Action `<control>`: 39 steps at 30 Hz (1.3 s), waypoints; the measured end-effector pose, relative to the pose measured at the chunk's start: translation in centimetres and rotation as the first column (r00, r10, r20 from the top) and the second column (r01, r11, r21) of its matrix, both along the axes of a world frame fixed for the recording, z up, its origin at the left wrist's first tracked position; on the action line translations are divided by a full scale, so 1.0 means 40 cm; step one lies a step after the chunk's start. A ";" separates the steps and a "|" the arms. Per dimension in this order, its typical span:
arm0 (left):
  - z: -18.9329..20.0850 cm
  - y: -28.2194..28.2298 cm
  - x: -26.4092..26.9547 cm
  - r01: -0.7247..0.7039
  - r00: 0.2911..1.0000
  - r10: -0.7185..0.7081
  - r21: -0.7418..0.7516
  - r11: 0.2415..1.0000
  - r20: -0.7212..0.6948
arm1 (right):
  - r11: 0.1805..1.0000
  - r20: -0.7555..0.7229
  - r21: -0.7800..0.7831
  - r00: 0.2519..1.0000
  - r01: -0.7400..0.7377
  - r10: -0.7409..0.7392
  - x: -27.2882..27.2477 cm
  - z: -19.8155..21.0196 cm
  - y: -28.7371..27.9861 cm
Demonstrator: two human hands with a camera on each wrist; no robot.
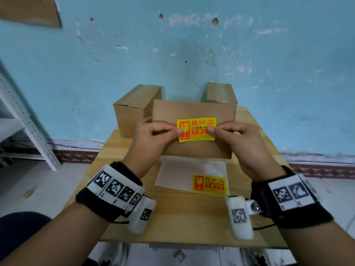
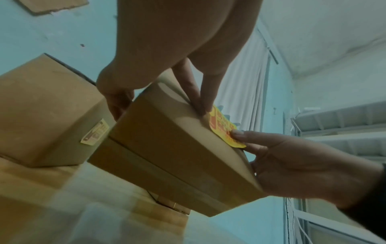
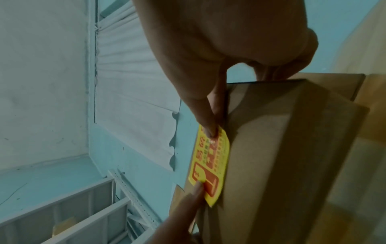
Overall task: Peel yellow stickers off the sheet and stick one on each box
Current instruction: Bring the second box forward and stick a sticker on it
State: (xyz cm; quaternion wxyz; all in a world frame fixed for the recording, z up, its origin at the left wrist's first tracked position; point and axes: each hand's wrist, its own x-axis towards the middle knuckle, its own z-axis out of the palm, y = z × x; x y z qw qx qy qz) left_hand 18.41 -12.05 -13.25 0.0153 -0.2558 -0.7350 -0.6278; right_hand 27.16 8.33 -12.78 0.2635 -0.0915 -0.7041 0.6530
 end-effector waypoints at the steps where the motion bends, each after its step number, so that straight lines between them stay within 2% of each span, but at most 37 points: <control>1: -0.005 -0.006 0.002 0.014 1.000 -0.014 -0.011 1.000 0.015 | 1.000 0.018 0.018 1.000 -0.013 0.013 0.002 0.000 0.002; 6: -0.015 -0.029 0.017 0.060 0.998 -0.060 0.011 0.998 0.023 | 0.992 0.111 -0.012 0.986 -0.124 0.125 0.004 -0.026 -0.007; 9: -0.024 -0.044 0.006 0.116 0.987 -0.116 0.008 0.993 0.111 | 0.996 0.094 -0.002 0.991 -0.093 0.093 -0.003 -0.035 -0.016; 12: -0.030 -0.053 -0.002 0.106 0.975 -0.117 0.070 0.992 0.190 | 0.998 0.079 -0.019 0.995 -0.059 0.061 -0.014 -0.036 -0.037; 18: -0.015 -0.077 -0.002 0.024 1.000 -0.026 0.142 0.990 0.013 | 0.997 -0.055 0.002 0.996 -0.077 0.077 -0.024 -0.035 -0.083; 21: -0.021 -0.094 -0.028 -0.033 0.996 0.036 0.027 0.999 -0.088 | 0.995 -0.107 0.078 0.992 -0.060 0.068 -0.028 -0.028 -0.078; 23: -0.019 -0.092 -0.036 -0.026 0.994 0.025 -0.014 1.000 -0.106 | 0.990 -0.105 0.135 0.993 -0.046 0.060 -0.028 -0.025 -0.069; 27: -0.008 -0.089 -0.051 0.111 0.994 -0.111 0.009 0.994 0.009 | 0.990 -0.059 0.123 0.995 -0.073 0.081 -0.019 -0.031 -0.048; 31: -0.007 -0.074 -0.066 0.057 0.998 -0.056 -0.050 0.997 0.023 | 0.989 -0.036 0.138 0.998 -0.046 0.051 -0.023 -0.058 -0.045; 39: -0.024 -0.066 -0.063 0.029 0.994 -0.027 -0.024 0.999 0.105 | 0.985 -0.025 0.174 1.000 -0.002 0.006 -0.049 -0.064 -0.035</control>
